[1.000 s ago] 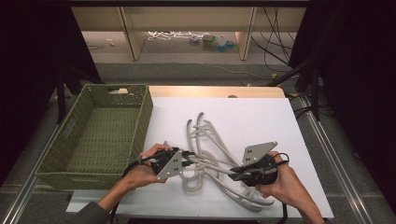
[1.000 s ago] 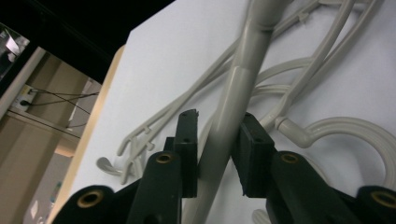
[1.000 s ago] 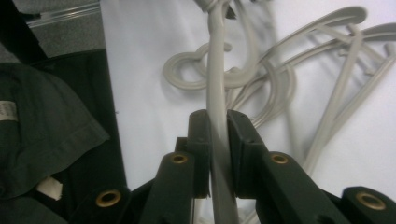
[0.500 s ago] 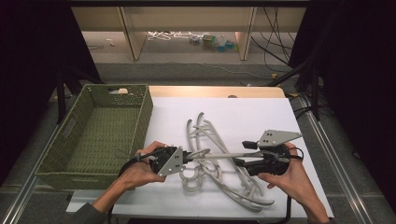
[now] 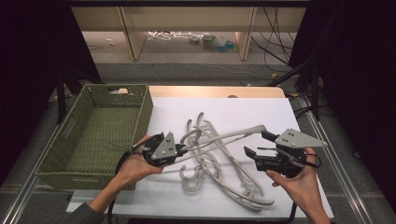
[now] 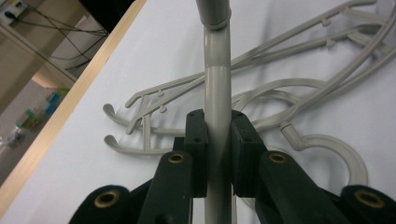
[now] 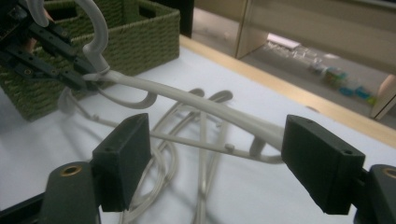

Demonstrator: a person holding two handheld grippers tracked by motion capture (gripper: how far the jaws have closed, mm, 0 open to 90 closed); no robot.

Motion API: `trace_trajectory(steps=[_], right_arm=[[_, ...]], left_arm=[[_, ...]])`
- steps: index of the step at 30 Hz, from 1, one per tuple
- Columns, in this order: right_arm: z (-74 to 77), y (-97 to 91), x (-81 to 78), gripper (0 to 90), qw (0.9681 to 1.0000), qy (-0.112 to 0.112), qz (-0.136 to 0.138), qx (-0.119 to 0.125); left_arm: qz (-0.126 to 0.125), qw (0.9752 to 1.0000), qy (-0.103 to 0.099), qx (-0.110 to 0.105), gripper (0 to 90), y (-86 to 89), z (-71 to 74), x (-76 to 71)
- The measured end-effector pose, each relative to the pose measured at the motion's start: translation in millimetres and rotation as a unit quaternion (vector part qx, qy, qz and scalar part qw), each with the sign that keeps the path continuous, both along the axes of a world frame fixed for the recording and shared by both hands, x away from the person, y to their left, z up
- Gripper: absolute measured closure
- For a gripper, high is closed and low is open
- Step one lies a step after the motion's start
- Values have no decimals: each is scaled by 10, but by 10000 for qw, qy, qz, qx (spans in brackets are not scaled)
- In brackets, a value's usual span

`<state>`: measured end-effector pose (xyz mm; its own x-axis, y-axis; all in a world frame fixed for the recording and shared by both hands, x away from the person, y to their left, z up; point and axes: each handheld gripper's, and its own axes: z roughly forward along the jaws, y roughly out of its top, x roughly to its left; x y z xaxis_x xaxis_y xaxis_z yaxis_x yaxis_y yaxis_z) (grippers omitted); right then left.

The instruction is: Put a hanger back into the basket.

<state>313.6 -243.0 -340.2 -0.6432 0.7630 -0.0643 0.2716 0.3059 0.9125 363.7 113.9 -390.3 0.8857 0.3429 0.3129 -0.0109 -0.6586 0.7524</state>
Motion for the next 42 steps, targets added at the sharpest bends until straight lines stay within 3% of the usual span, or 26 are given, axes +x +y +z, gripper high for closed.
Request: trace_trajectory(steps=[4,7,8,10,11,15,18,20,22,25,27,34,37,38,42], right_arm=[[-5,-27,-59,243,10000,-7,-29,14],[-42,-12,-106,210,9999,-114,37,113],[-57,-3,-131,210,9998,-136,25,111],[-98,16,-188,205,9997,-143,26,173],[-135,29,-212,201,9997,-113,71,220],[-272,58,-253,198,9998,-66,79,184],[-354,90,-255,197,9997,67,174,169],[-386,113,-263,195,9995,186,218,116],[-404,128,-257,196,9994,148,291,92],[-422,146,-263,194,9994,172,299,104],[-446,159,-265,190,9995,118,259,148],[-514,160,-289,164,9992,128,299,238],[-544,164,-291,164,9991,131,287,283],[-552,168,-294,163,9990,158,282,295],[-575,174,-290,164,9992,121,300,253]], left_arm=[[234,9986,342,-314,797,69,88,-21],[425,9963,556,-495,797,162,150,-58],[514,9946,631,-647,797,200,166,-81],[560,9940,639,-694,798,284,211,-108],[637,9918,715,-845,797,300,217,-129],[621,9868,983,-1128,797,424,313,-219],[620,9859,1006,-1183,797,497,434,-270],[634,9832,1099,-1312,798,557,526,-288],[621,9810,1179,-1412,798,615,616,-298],[616,9798,1218,-1460,798,698,756,-311],[628,9774,1284,-1557,798,753,863,-323],[779,9767,1096,-1670,798,956,1175,-315],[927,9747,1039,-1749,798,1048,1261,-296],[959,9753,987,-1729,798,1080,1283,-283],[1177,9700,1029,-1861,799,1211,1304,-223]])
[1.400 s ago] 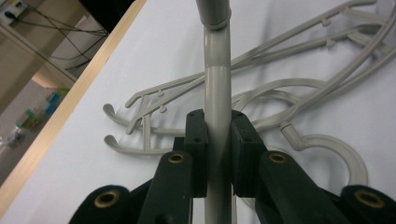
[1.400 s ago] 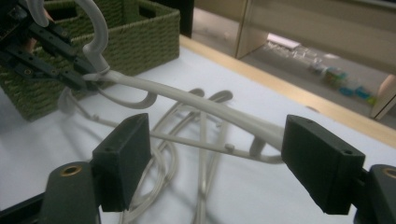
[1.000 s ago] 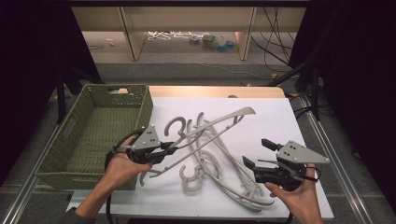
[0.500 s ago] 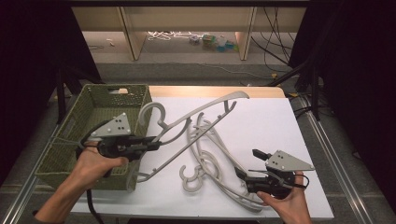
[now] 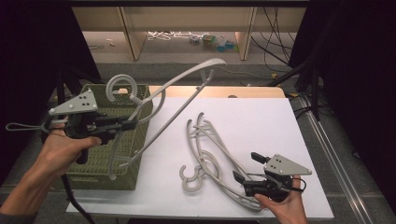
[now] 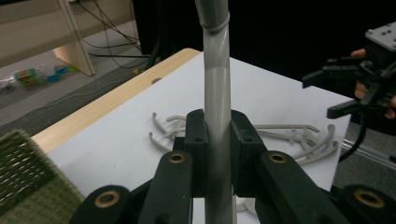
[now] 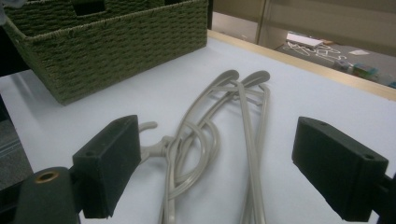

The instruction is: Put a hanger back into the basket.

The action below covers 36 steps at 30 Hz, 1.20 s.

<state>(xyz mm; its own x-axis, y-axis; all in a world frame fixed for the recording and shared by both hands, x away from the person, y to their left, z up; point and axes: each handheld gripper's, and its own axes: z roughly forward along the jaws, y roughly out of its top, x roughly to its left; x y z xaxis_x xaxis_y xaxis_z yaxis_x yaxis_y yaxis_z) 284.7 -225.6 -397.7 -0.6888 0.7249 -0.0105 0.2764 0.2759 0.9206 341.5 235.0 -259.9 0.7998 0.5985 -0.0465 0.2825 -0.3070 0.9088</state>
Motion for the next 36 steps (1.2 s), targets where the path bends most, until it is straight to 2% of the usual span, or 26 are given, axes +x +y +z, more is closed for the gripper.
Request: trace_trajectory(steps=[4,12,15,16,17,21,22,24,27,29,36], right_arm=[[-6,-5,1,164,10000,33,8,9],[-17,-8,9,165,10000,59,3,14],[-18,-12,10,165,10000,75,14,-19],[-17,-7,2,165,9999,164,15,0],[-20,-12,12,165,10000,79,9,-22],[-23,-6,8,165,9999,152,25,-14],[-30,-1,15,165,10000,85,12,4],[-33,1,16,166,9999,98,42,-15],[-33,0,20,166,9999,116,76,-32],[-43,5,28,166,9999,85,95,19],[-45,1,29,167,9999,135,50,-14]], left_arm=[[223,9996,122,-89,799,145,-20,84],[554,9979,337,-58,799,450,-14,227],[721,9969,312,27,799,571,27,260],[765,9966,291,28,798,615,35,274],[805,9963,292,18,799,660,39,291],[1010,9944,251,160,799,829,18,354],[1074,9937,260,177,799,882,-3,380],[1130,9930,283,173,799,966,-40,424],[1155,9925,205,330,799,1057,-98,475],[1259,9910,230,397,799,1123,-161,515],[1346,9881,156,732,799,1319,-351,588]])
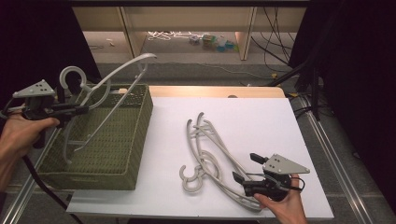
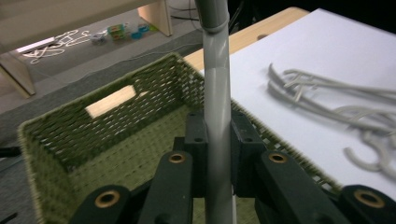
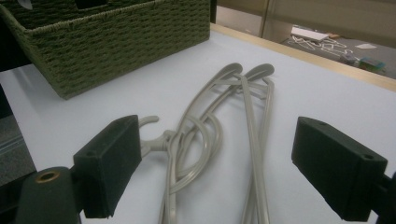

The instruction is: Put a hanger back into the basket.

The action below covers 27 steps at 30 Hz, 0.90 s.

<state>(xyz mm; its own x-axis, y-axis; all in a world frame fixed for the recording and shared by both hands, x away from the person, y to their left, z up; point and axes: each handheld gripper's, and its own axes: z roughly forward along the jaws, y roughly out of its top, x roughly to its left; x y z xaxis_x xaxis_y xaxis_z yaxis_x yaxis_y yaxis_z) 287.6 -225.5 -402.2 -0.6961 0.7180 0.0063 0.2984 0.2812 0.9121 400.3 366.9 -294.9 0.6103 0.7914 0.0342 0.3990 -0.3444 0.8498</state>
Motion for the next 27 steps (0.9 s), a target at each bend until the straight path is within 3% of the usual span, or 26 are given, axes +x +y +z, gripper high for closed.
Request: trace_trajectory(steps=[7,17,20,27], right_arm=[[-10,3,8,169,10000,44,57,-33],[-3,5,2,169,10000,46,57,-56],[-3,-1,4,169,10000,41,25,-58],[-3,-2,5,169,10000,37,24,-58]], left_arm=[[39,9996,104,252,799,190,-189,15],[74,9979,303,570,798,305,-383,-3],[64,9982,296,527,798,340,-443,-19],[56,9971,532,549,798,378,-590,-26]])
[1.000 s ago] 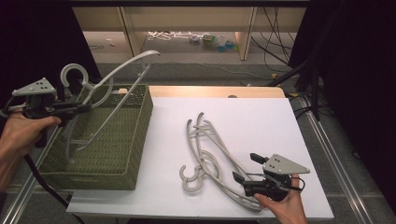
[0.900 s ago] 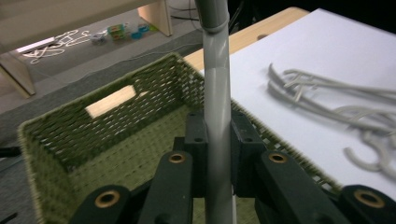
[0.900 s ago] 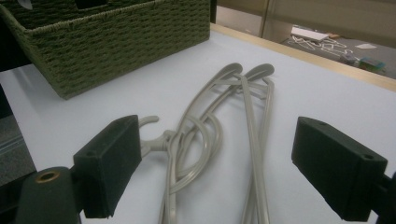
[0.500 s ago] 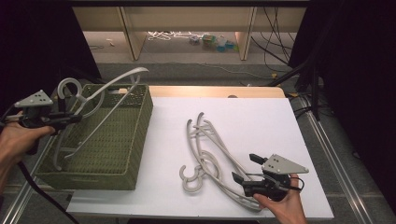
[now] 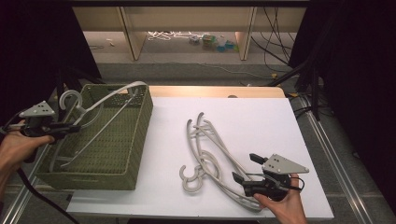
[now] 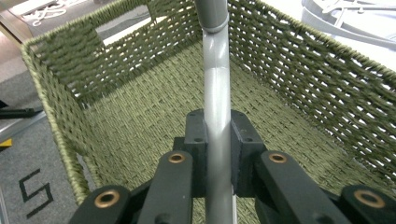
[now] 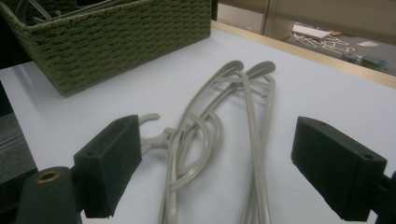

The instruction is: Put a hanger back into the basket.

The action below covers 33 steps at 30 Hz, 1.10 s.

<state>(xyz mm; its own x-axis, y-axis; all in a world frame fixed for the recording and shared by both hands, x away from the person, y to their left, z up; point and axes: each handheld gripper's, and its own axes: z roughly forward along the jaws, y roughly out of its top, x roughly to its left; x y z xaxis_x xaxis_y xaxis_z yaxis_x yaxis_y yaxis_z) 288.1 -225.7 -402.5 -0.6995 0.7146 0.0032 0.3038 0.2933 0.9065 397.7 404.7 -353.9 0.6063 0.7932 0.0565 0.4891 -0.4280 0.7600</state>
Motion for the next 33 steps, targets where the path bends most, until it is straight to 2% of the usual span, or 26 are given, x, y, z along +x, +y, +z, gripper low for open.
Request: trace_trajectory(steps=[6,9,11,13,15,18,19,23,25,26,29,33], right_arm=[[5,-6,1,169,10000,3,2,-6],[4,-12,2,169,10000,29,16,2],[3,-14,6,169,10000,13,14,14],[2,-13,5,169,10000,23,16,12],[-5,-3,8,169,10000,-36,21,66],[1,-2,-1,169,9999,73,47,120],[7,-13,-2,169,10000,81,15,40],[3,-22,4,169,10000,26,7,-4],[7,-16,-3,169,9999,102,16,20],[6,-20,4,169,10000,16,22,2],[6,-20,5,169,10000,21,26,4],[7,-20,1,169,10000,20,37,-1]], left_arm=[[45,9998,184,54,798,-5,-110,50],[113,9997,232,-33,798,13,-160,73],[85,9990,374,212,798,65,-173,104],[191,9986,464,191,797,87,-210,138],[237,9986,471,100,796,102,-247,167],[249,9980,575,112,797,87,-298,215],[254,9977,606,134,796,78,-316,228],[361,9963,769,127,796,13,-427,289],[425,9959,795,115,794,-23,-451,303],[437,9957,805,156,794,-47,-463,314],[494,9947,878,198,792,-88,-504,344],[737,9914,1076,71,786,-110,-574,386]])
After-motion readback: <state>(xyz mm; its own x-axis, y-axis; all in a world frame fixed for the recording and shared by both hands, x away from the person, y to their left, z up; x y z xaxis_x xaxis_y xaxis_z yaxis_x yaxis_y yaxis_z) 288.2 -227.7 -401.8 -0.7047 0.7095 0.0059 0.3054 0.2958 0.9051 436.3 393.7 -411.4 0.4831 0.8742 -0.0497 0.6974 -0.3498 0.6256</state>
